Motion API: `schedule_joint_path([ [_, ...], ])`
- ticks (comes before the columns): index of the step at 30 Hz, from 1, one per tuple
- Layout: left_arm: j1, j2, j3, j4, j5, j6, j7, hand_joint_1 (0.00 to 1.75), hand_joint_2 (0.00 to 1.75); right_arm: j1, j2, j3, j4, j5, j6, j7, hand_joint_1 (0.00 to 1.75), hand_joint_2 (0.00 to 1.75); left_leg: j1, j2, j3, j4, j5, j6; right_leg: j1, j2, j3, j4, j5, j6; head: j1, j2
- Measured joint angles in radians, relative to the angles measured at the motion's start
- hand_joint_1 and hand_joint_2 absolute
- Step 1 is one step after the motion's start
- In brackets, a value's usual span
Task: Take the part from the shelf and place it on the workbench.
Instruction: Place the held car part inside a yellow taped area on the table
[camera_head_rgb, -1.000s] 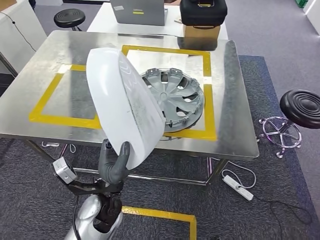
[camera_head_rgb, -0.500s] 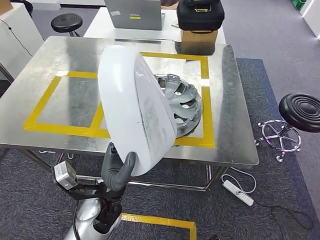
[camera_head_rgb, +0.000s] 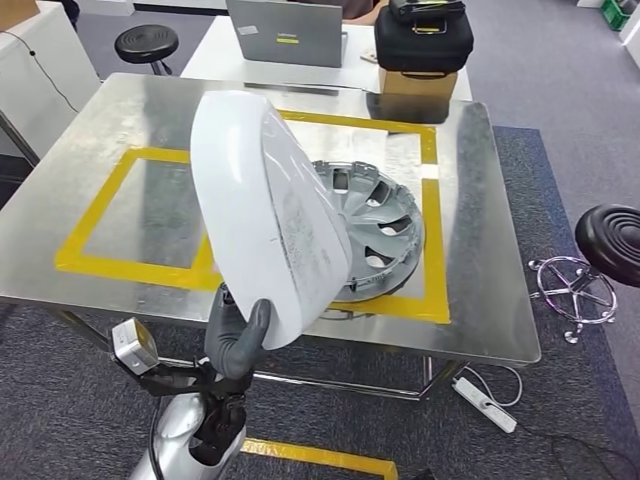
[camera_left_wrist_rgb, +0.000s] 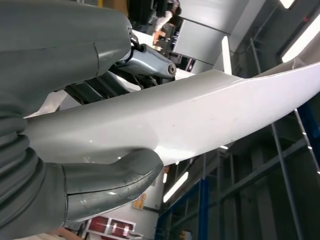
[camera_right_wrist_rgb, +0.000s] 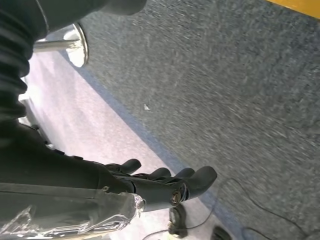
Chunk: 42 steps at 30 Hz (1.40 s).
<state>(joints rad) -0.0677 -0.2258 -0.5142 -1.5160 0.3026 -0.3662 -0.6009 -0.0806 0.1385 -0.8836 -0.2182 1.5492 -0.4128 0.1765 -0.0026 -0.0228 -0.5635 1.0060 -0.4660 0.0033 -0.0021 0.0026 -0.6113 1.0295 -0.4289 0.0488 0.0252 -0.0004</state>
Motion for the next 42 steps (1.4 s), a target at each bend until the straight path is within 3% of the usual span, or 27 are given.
schedule_joint_path([
  [4, 0.0, -0.002, 0.003, 0.0, 0.034, 0.019, 0.032, 1.64, 1.75, 0.002, 0.0, 0.0, 0.0, -0.003, -0.004, -0.003, 0.0, 1.75, 0.003, 0.004, -0.005, 0.015, -0.019, -0.022, -0.001, 0.003, 0.007, -0.01, -0.004, -0.022, -0.003, 0.0],
  [5, 0.001, -0.002, 0.004, 0.0, 0.043, 0.024, 0.038, 1.64, 1.75, 0.002, 0.0, 0.0, 0.0, -0.003, -0.005, -0.003, 0.0, 1.75, 0.003, 0.006, -0.022, 0.05, -0.04, -0.028, -0.004, 0.002, 0.01, -0.013, -0.004, -0.027, -0.005, 0.0],
  [7, 0.001, -0.002, 0.006, 0.0, 0.055, 0.033, 0.046, 1.64, 1.75, 0.002, 0.0, 0.0, 0.0, -0.004, -0.007, -0.004, 0.0, 1.75, 0.005, 0.009, -0.087, 0.171, -0.095, -0.035, -0.006, 0.002, 0.012, -0.014, -0.006, -0.033, -0.009, 0.0],
  [9, 0.002, -0.002, 0.008, 0.001, 0.063, 0.047, 0.055, 1.64, 1.75, 0.004, 0.0, 0.0, 0.0, -0.006, -0.007, -0.003, 0.0, 1.75, 0.006, 0.01, -0.144, 0.258, -0.113, -0.039, -0.007, 0.001, 0.014, -0.014, -0.01, -0.034, -0.009, 0.0],
  [10, 0.002, -0.002, 0.009, 0.002, 0.065, 0.058, 0.06, 1.64, 1.75, 0.005, 0.0, 0.0, 0.0, -0.008, -0.008, -0.001, 0.0, 1.75, 0.006, 0.01, -0.148, 0.254, -0.094, -0.039, -0.007, 0.001, 0.016, -0.014, -0.011, -0.033, -0.009, 0.0],
  [11, 0.002, -0.002, 0.011, 0.002, 0.067, 0.071, 0.066, 1.64, 1.75, 0.006, 0.0, 0.0, 0.0, -0.011, -0.008, 0.001, 0.0, 1.75, 0.006, 0.011, -0.134, 0.215, -0.059, -0.038, -0.008, 0.001, 0.019, -0.014, -0.014, -0.03, -0.009, 0.0],
  [13, 0.003, -0.003, 0.014, 0.002, 0.067, 0.102, 0.08, 1.64, 1.75, 0.007, 0.0, 0.0, 0.0, -0.016, -0.008, 0.006, 0.0, 1.75, 0.007, 0.015, -0.078, 0.091, 0.01, -0.037, -0.006, 0.004, 0.025, -0.012, -0.02, -0.023, -0.011, 0.0],
  [14, 0.003, -0.004, 0.015, 0.003, 0.066, 0.126, 0.091, 1.64, 1.75, 0.007, 0.0, -0.001, 0.0, -0.019, -0.008, 0.008, 0.0, 1.75, 0.007, 0.017, -0.055, 0.042, 0.027, -0.033, -0.004, 0.005, 0.026, -0.011, -0.023, -0.017, -0.011, 0.0],
  [16, 0.003, -0.006, 0.019, 0.01, 0.065, 0.186, 0.123, 1.64, 1.75, 0.007, 0.0, -0.002, 0.0, -0.026, -0.01, 0.012, 0.0, 1.75, 0.007, 0.016, -0.039, 0.003, 0.027, -0.023, 0.0, 0.005, 0.025, -0.011, -0.027, -0.007, -0.011, 0.0],
  [19, -0.014, -0.008, 0.019, 0.038, 0.084, 0.225, 0.177, 1.64, 1.75, 0.008, 0.0, -0.003, 0.0, -0.026, -0.01, 0.013, 0.0, 1.75, 0.008, 0.012, -0.038, 0.0, 0.027, -0.002, -0.003, 0.004, 0.019, 0.001, -0.041, 0.007, -0.008, 0.0],
  [21, -0.044, -0.008, 0.013, 0.067, 0.101, 0.208, 0.195, 1.64, 1.75, 0.006, 0.0, -0.003, 0.0, -0.02, -0.007, 0.011, 0.0, 1.75, 0.01, 0.011, -0.036, -0.001, 0.027, 0.008, -0.004, 0.004, -0.022, 0.092, -0.093, 0.014, -0.002, 0.0],
  [23, -0.07, -0.008, 0.007, 0.093, 0.108, 0.195, 0.2, 1.64, 1.75, 0.004, 0.0, -0.003, 0.0, -0.018, -0.005, 0.01, 0.0, 1.75, 0.008, 0.011, -0.035, -0.001, 0.026, 0.012, -0.004, 0.003, -0.092, 0.228, -0.152, 0.016, 0.001, 0.0],
  [24, -0.077, -0.008, 0.005, 0.104, 0.103, 0.196, 0.199, 1.64, 1.75, 0.005, 0.001, -0.003, 0.0, -0.017, -0.004, 0.01, 0.0, 1.75, 0.007, 0.011, -0.034, -0.001, 0.025, 0.013, -0.004, 0.003, -0.114, 0.268, -0.16, 0.016, 0.001, 0.0],
  [25, -0.085, -0.008, 0.003, 0.114, 0.087, 0.207, 0.195, 1.64, 1.75, 0.005, 0.001, -0.003, 0.0, -0.015, -0.002, 0.009, 0.0, 1.75, 0.006, 0.011, -0.033, 0.0, 0.024, 0.014, -0.004, 0.003, -0.12, 0.272, -0.149, 0.015, 0.0, 0.0],
  [26, -0.097, -0.007, 0.002, 0.125, 0.059, 0.225, 0.19, 1.64, 1.75, 0.006, 0.001, -0.003, 0.0, -0.012, 0.001, 0.009, 0.0, 1.75, 0.006, 0.01, -0.031, 0.0, 0.022, 0.014, -0.004, 0.003, -0.106, 0.236, -0.119, 0.013, 0.001, 0.0],
  [28, -0.144, -0.007, 0.001, 0.155, -0.016, 0.274, 0.18, 1.64, 1.75, -0.001, 0.001, -0.003, 0.0, -0.003, 0.012, 0.008, 0.0, 1.75, 0.004, 0.006, -0.026, 0.001, 0.019, 0.009, -0.004, 0.003, -0.043, 0.098, -0.047, 0.009, 0.001, 0.0],
  [30, -0.215, -0.007, 0.003, 0.201, -0.085, 0.315, 0.178, 1.64, 1.75, -0.015, 0.001, 0.0, 0.0, 0.002, 0.026, 0.008, 0.0, 1.75, 0.001, 0.002, -0.026, 0.002, 0.018, 0.0, -0.003, 0.004, -0.001, 0.008, -0.012, 0.002, 0.0, 0.0],
  [33, -0.339, -0.006, 0.008, 0.302, -0.191, 0.362, 0.18, 1.64, 1.75, -0.035, 0.003, 0.015, 0.0, 0.003, 0.049, 0.011, 0.0, 1.75, 0.002, 0.002, -0.029, 0.001, 0.02, -0.016, 0.0, 0.006, 0.002, -0.003, -0.007, -0.012, -0.001, 0.0],
  [35, -0.418, -0.005, 0.018, 0.374, -0.241, 0.377, 0.181, 1.64, 1.75, -0.046, 0.005, 0.029, 0.0, 0.004, 0.06, 0.015, 0.0, 1.75, 0.003, 0.006, -0.046, 0.035, -0.002, -0.028, -0.004, 0.005, 0.003, -0.007, -0.003, -0.023, -0.004, 0.0],
  [38, -0.492, -0.003, 0.031, 0.455, -0.281, 0.398, 0.181, 1.64, 1.75, -0.057, 0.006, 0.043, 0.0, 0.004, 0.067, 0.017, 0.0, 1.75, 0.004, 0.01, -0.136, 0.208, -0.08, -0.039, -0.007, 0.005, 0.004, -0.008, -0.004, -0.032, -0.008, 0.0],
  [39, -0.507, -0.002, 0.033, 0.482, -0.313, 0.425, 0.183, 1.64, 1.75, -0.058, 0.007, 0.046, 0.0, 0.004, 0.068, 0.017, 0.0, 1.75, 0.004, 0.01, -0.165, 0.257, -0.092, -0.04, -0.007, 0.005, 0.005, -0.008, -0.004, -0.033, -0.008, 0.0],
  [40, -0.525, -0.001, 0.035, 0.509, -0.356, 0.461, 0.187, 1.64, 1.75, -0.059, 0.007, 0.049, 0.0, 0.004, 0.071, 0.017, 0.0, 1.75, 0.004, 0.01, -0.181, 0.277, -0.085, -0.039, -0.007, 0.005, 0.005, -0.008, -0.005, -0.033, -0.008, 0.0],
  [42, -0.576, 0.001, 0.04, 0.58, -0.474, 0.56, 0.206, 1.64, 1.75, -0.061, 0.008, 0.056, 0.0, 0.004, 0.078, 0.02, 0.0, 1.75, 0.004, 0.011, -0.159, 0.208, -0.021, -0.037, -0.008, 0.005, 0.007, -0.008, -0.007, -0.032, -0.008, 0.0],
])
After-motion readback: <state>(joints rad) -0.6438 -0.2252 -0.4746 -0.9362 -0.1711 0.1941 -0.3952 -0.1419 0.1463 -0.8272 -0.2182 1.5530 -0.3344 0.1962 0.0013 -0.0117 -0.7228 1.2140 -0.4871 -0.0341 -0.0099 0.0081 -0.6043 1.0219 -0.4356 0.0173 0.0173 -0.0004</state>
